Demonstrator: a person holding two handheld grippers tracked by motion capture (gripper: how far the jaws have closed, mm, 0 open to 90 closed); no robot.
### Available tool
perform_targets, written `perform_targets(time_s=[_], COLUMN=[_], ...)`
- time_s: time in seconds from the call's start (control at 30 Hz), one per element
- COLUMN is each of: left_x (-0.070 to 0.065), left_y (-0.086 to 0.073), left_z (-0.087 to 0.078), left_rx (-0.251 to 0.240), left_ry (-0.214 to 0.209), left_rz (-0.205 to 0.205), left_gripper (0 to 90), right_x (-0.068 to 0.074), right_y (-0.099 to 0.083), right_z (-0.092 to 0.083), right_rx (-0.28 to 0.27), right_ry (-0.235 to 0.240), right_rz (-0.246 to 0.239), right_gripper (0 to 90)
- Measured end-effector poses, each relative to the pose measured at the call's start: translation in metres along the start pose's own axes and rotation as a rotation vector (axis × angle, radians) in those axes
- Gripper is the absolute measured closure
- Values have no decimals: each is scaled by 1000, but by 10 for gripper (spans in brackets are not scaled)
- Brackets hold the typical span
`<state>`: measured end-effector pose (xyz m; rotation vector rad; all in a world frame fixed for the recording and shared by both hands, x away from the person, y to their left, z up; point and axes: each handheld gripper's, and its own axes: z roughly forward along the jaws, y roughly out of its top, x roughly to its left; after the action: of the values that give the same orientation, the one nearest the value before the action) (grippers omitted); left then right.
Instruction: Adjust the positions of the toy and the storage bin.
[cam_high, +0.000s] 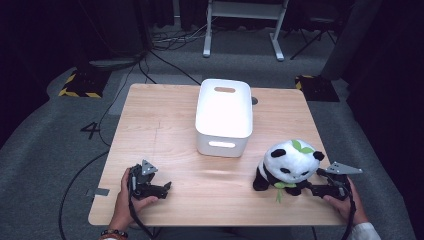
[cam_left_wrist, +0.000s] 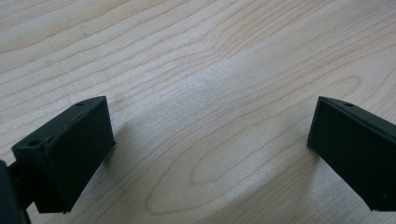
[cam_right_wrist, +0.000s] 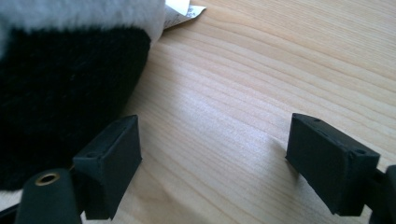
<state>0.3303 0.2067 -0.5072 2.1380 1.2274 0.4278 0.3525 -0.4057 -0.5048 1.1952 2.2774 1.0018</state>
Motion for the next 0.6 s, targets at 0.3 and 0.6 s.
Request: perform_targets(time_s=[0.3,0.6], left_x=[0,0], left_y=[0,-1], left_z=[0,0], left_rx=[0,1], left_ry=[0,0], left_rz=[-2,-1], left_gripper=[5,5], right_x=[3,18], right_y=[0,7], right_z=[-11,-21], right_rx=[-24,-57], right_ry=[58,107], right_rz=[-48,-109], right_gripper=[200,197])
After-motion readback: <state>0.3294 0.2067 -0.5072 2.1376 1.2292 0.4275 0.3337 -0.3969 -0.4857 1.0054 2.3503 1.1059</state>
